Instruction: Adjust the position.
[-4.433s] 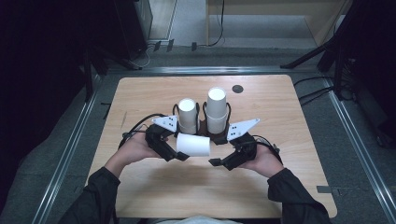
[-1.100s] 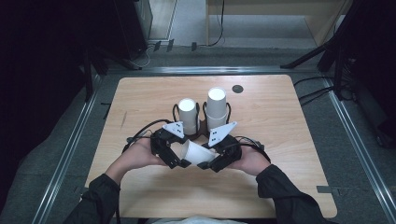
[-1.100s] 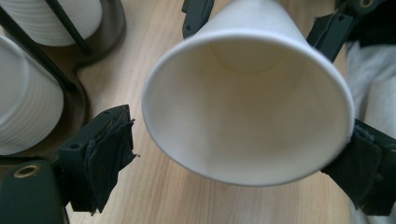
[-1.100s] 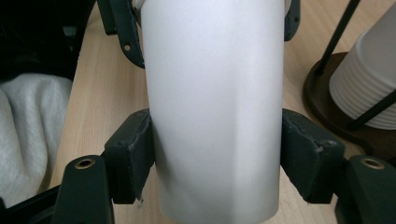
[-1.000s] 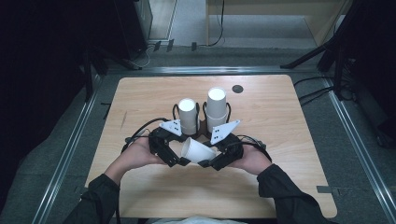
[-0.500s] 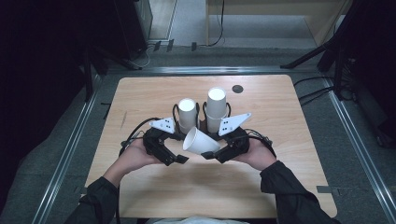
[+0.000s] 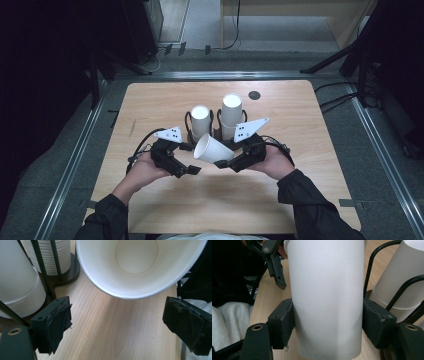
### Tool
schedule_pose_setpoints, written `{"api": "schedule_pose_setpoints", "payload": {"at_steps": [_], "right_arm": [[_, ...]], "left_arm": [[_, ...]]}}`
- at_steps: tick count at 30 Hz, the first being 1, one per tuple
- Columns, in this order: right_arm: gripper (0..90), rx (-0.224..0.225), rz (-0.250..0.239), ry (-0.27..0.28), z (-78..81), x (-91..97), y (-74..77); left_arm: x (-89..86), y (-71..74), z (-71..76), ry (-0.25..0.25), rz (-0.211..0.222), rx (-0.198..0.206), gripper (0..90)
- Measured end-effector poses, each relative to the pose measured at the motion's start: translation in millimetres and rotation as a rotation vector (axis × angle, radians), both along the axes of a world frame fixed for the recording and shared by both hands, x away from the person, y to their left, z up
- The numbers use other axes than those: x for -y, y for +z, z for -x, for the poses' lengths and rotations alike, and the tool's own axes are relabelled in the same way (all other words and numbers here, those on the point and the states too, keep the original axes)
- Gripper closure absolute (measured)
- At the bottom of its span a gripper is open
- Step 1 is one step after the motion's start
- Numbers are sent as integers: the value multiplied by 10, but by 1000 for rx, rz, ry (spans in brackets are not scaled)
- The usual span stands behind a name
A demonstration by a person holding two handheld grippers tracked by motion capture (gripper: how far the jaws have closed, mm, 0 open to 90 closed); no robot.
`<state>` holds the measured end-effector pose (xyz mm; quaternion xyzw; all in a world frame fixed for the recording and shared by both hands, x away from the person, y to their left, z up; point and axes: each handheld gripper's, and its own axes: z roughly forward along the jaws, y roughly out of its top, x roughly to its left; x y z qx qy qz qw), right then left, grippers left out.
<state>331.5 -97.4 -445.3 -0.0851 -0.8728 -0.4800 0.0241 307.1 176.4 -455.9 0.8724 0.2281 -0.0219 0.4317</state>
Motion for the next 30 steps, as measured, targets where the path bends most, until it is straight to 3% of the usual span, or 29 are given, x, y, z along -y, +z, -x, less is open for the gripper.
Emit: {"api": "schedule_pose_setpoints", "payload": {"at_steps": [10, 21, 30], "right_arm": [[315, -25, -25, 30, -14, -66, -24], [314, -48, -7, 68, 2, -176, -94], [314, -55, -14, 78, 5, -204, -107]], "left_arm": [[-17, 12, 34, 24, 67, 7, 85], [-48, 57, 44, 33, 157, 4, 130], [-26, 58, 48, 29, 180, 3, 143]]}}
